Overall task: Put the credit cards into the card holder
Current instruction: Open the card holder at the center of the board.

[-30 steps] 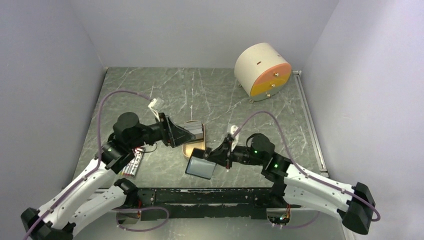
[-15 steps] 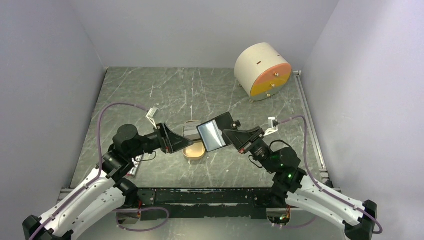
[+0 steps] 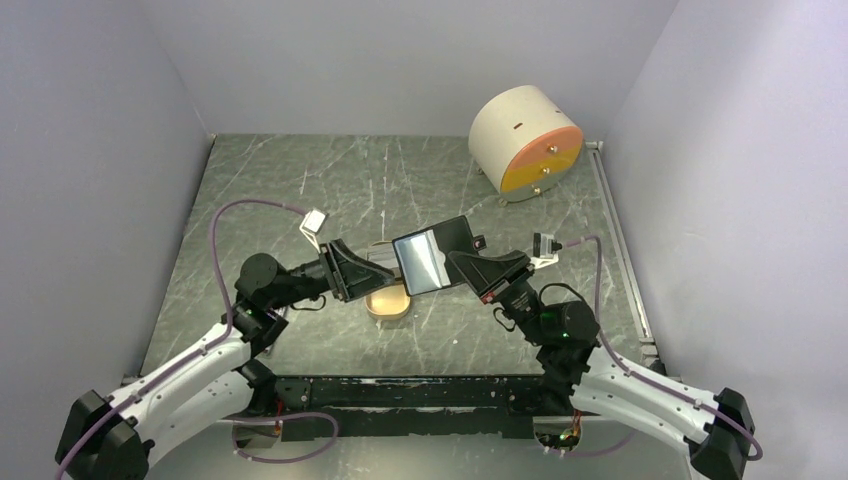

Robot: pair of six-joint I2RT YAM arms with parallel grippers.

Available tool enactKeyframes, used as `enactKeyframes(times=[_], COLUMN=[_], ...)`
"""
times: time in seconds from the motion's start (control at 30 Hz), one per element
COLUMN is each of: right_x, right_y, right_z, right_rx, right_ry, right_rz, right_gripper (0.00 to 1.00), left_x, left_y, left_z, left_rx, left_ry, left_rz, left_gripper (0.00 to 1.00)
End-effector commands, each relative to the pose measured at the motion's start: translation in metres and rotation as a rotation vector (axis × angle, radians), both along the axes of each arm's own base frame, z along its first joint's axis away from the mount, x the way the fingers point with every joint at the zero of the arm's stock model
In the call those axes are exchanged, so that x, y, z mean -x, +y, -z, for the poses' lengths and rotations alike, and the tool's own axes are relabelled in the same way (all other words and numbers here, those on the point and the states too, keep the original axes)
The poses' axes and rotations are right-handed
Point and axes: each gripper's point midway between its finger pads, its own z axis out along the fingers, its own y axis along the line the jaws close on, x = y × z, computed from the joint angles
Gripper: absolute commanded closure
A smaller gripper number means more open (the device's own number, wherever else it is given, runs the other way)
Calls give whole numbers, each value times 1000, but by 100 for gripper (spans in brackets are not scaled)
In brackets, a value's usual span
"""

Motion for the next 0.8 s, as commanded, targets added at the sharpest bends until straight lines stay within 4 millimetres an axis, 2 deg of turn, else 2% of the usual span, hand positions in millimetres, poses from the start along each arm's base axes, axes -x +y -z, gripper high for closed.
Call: enactKeyframes(times=[0.0, 0.17, 0.3, 0.37, 0.53, 0.7, 0.77], right_x=[13, 15, 15, 14, 10, 7, 6], right_y=[-7, -1, 1, 3, 1, 2, 2], right_z=[-32, -36, -36, -33, -25, -18, -14], right_rx=[-141, -133, -140, -138, -131, -104, -93], right_ry=[-52, -61, -55, -49, -26, -12, -2], right_rz=[-57, -82, -94, -98, -79, -62, -57], right_gripper=[100, 100, 100, 100, 100, 100, 100], left_x=[9, 12, 17, 19, 23, 21, 20], left_y=[1, -1, -1, 0, 3, 5, 6], left_z=[-27, -38, -50, -55, -61, -64, -64], left_rx=[124, 198, 249, 257, 261, 231, 224], left_ry=[-110, -126, -161, -183, -214, -235, -241], left_rz=[47, 94, 120, 127, 121, 85, 78], left_gripper=[11, 13, 20, 29, 63, 85, 88])
